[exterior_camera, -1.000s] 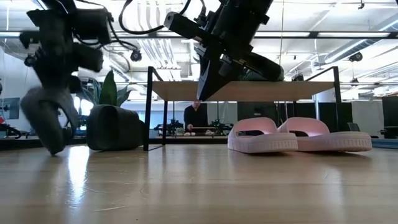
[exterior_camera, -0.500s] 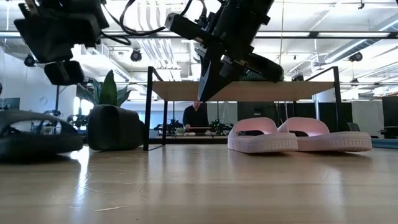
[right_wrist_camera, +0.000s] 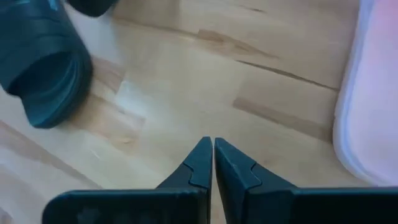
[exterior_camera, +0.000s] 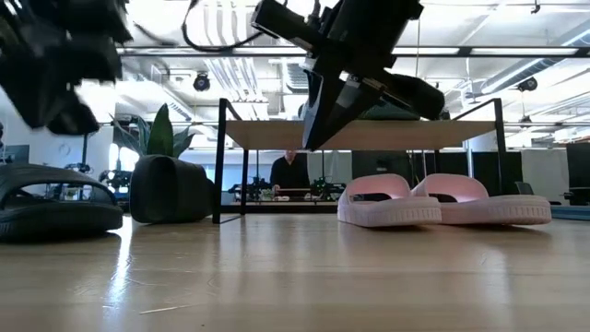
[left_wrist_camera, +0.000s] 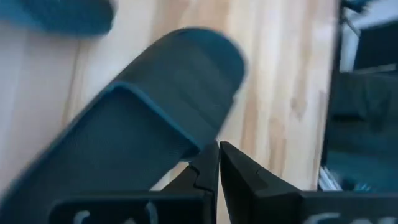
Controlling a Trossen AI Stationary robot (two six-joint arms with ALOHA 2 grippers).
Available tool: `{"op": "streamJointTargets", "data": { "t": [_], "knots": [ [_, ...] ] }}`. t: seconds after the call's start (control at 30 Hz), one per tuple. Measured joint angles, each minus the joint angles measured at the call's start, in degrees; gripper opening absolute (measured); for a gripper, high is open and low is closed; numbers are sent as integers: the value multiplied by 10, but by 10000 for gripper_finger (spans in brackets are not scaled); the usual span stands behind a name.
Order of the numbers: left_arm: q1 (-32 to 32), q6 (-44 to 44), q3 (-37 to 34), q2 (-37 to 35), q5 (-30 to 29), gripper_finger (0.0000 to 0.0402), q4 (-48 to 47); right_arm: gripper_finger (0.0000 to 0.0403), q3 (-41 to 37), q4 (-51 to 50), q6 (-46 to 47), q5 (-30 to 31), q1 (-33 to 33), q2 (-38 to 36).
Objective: Pick and place slides into the shelf
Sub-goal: Move the left black slipper to the middle of the table
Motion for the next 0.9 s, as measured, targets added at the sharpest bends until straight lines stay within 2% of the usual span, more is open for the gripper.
{"op": "streamJointTargets", "data": {
  "t": [0.13, 0.37, 0.5, 0.77, 0.9],
  "knots": [
    [-2, -80, -27, 0, 1, 16, 46, 51, 0, 0, 18, 0, 6, 0],
    [-2, -184, -33, -39, -18, 95, 79, 153, 0, -4, 0, -9, 12, 0],
    [-3, -232, -54, -38, -20, 130, 81, 193, 1, -13, -24, -24, 14, 0],
    [-14, -317, -106, -4, 0, 142, 141, 216, 2, -14, -43, -35, 30, -1],
    [-36, -388, -120, 8, 31, 129, 250, 215, 2, -16, -57, -35, 35, -1]
  ]
}}
